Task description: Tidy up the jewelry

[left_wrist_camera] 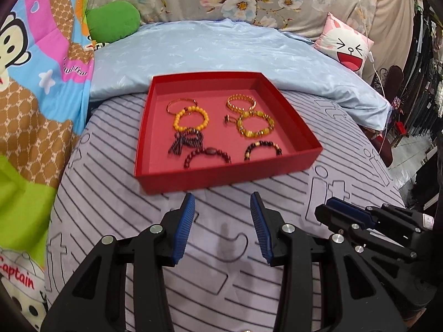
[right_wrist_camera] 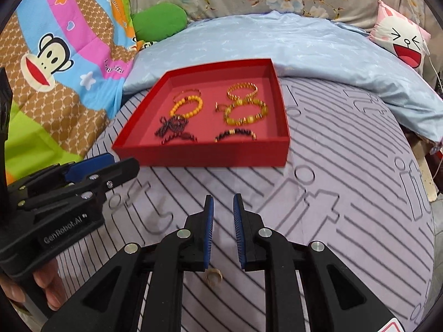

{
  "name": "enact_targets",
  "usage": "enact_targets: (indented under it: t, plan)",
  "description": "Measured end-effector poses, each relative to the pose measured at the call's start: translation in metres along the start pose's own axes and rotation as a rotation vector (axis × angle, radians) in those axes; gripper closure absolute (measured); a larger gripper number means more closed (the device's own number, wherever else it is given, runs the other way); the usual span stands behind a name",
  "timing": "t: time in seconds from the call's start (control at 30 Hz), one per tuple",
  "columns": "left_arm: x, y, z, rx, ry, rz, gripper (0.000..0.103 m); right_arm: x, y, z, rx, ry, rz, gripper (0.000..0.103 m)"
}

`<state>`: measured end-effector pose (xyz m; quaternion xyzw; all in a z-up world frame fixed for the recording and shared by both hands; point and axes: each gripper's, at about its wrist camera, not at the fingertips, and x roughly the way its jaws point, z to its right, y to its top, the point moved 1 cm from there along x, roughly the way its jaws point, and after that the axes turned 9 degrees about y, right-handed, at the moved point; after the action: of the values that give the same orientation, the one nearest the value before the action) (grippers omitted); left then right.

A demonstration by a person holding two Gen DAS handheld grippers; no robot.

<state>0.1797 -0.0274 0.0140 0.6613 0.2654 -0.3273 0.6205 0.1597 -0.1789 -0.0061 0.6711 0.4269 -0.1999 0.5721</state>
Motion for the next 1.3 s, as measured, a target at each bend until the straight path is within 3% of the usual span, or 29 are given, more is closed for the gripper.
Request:
enact_targets:
  t: [0.43, 0.57, 0.93, 1.1, 1.3]
  plan:
    - [-0.024, -0.062, -0.003, 0.002, 0.039, -0.026, 0.059, 0.007, -0.057, -0.008, -0.007, 0.009, -0.085, 0.086]
    - [-0.030, -0.073, -0.005, 0.003, 0.045, -0.028, 0.057, 0.009, -0.061, -0.009, -0.011, 0.005, -0.080, 0.078]
    - [-0.034, -0.091, -0.003, 0.003, 0.049, -0.056, 0.057, 0.018, -0.062, -0.011, -0.043, -0.023, -0.085, 0.078]
    - [-0.030, -0.092, -0.001, 0.004, 0.058, -0.064, 0.057, 0.020, -0.063, -0.016, -0.074, -0.059, -0.088, 0.086]
    - [-0.028, -0.095, -0.002, 0.004, 0.057, -0.071, 0.057, 0.014, -0.069, -0.014, -0.045, -0.037, -0.090, 0.088]
